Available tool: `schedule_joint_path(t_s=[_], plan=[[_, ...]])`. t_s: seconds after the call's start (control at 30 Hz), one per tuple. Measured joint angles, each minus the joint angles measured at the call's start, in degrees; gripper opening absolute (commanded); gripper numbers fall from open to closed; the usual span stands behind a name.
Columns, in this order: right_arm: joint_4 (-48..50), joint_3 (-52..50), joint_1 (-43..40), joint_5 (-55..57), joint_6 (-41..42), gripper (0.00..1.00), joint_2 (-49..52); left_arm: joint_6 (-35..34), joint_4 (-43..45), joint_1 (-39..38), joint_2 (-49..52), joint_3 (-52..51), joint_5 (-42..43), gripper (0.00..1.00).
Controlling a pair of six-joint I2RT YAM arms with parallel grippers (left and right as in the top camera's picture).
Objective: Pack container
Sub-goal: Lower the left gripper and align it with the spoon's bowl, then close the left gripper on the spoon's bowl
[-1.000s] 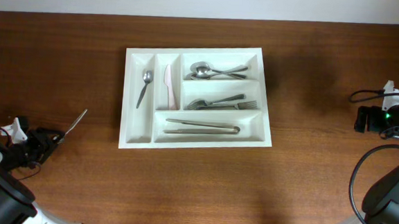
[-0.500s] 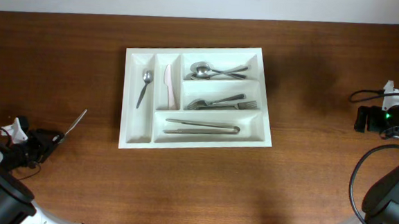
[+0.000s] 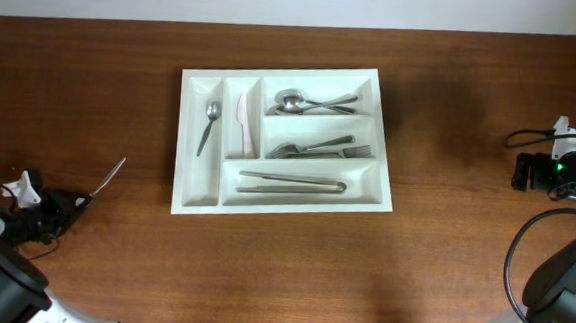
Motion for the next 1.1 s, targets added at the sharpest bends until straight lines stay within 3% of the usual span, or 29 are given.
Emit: schedule_joint_path(t_s=[1.1], plan=[[0.0, 0.0, 0.0, 0.0, 0.0, 0.99, 0.0, 0.0, 0.7, 0.0, 0.1, 0.0, -0.9, 0.21]])
